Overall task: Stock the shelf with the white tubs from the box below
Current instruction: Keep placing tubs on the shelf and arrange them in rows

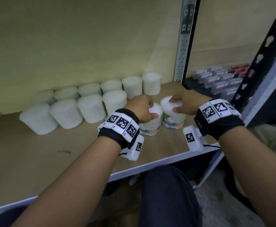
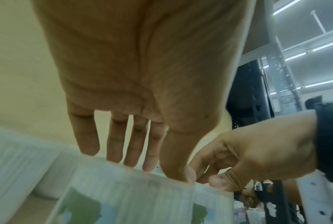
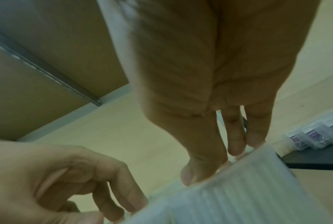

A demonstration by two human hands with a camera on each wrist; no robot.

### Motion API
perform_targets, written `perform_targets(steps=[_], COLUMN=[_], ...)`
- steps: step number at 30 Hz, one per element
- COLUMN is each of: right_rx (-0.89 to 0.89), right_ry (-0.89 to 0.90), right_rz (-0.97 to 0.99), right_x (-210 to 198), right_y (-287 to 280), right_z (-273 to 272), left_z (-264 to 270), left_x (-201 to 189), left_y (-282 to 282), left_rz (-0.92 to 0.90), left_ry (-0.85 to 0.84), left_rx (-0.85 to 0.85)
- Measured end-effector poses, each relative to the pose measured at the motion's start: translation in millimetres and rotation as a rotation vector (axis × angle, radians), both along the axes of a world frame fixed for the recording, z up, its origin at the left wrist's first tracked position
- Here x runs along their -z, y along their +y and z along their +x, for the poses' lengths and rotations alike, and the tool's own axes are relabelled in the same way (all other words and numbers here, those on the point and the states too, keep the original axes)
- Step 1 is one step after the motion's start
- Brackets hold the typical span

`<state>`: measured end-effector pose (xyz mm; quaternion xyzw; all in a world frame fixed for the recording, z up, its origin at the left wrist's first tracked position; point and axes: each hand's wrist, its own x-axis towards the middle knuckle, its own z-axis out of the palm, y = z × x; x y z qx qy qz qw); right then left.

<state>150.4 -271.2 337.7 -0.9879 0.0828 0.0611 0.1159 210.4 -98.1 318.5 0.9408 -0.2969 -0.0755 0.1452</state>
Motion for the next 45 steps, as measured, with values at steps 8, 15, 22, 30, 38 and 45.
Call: perform_targets(steps=[8,15,22,30,38,45], right_rx=[0.021,0.033,0.042,0.057,0.024,-0.071], right_ry=[-0.003,-0.010,-0.005,0.061,-0.109,-0.224], right_rz=[0.108,0.127,0.126,0.108,0.200,0.226], right_x=[6.2,7.9,7.3,-1.2,-31.8,-50.8], right_y=[-2.7,-4.5,-4.3,-0.8,31.2,97.9], right_z=[-51.2,-73.8,-77.4,-73.1,-45.0,13.7], left_z=[-46.8,-73.6,-79.4,-75.6,-54.7,-6.3], left_x=[5.9,6.8,8.6,6.3,-10.2,-19.8], left_y=[9.5,12.8,13.3,16.8,47.9,118.4], left_rz=[-0.034,-0.073,-0.091,-0.122,-0.230,-0.196], left_ry=[-0.001,-0.027,-0.034,0.014,0.011,-0.023], left_rx=[0.047,0.060,0.027,0.043,-0.025,-0.249])
